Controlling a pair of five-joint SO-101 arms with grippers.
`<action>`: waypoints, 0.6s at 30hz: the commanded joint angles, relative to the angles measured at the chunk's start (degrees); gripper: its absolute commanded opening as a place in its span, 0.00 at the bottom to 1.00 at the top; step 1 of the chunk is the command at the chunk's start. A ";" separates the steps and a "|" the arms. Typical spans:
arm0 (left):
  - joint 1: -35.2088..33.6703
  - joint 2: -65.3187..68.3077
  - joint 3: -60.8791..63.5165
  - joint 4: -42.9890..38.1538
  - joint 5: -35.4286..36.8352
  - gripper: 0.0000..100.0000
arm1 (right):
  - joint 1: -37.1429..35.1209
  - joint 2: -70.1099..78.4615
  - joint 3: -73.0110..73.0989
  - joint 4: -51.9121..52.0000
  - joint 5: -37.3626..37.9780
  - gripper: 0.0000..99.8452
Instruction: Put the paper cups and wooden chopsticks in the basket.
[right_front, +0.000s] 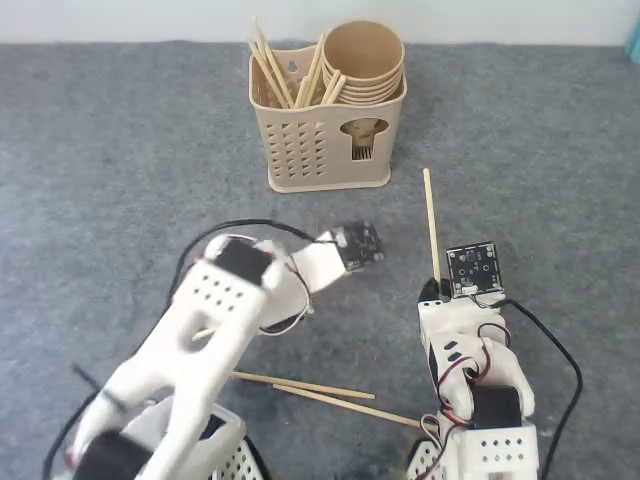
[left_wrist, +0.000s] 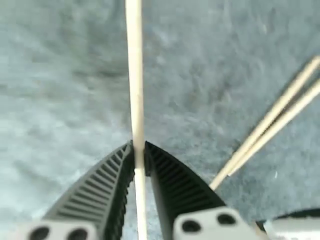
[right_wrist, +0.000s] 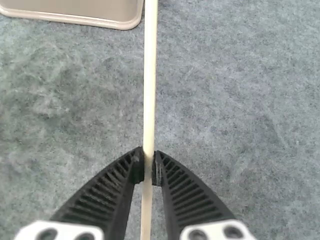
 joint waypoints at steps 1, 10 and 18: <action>0.53 -9.93 -4.53 0.44 4.22 0.01 | 0.57 -0.40 0.97 -0.75 -0.09 0.01; 0.53 -11.43 -19.65 0.00 17.32 0.01 | 0.57 -0.40 0.97 -0.75 -0.09 0.01; -5.63 -11.25 -34.59 -10.46 34.55 0.01 | 0.57 -0.40 0.97 -0.75 -0.09 0.01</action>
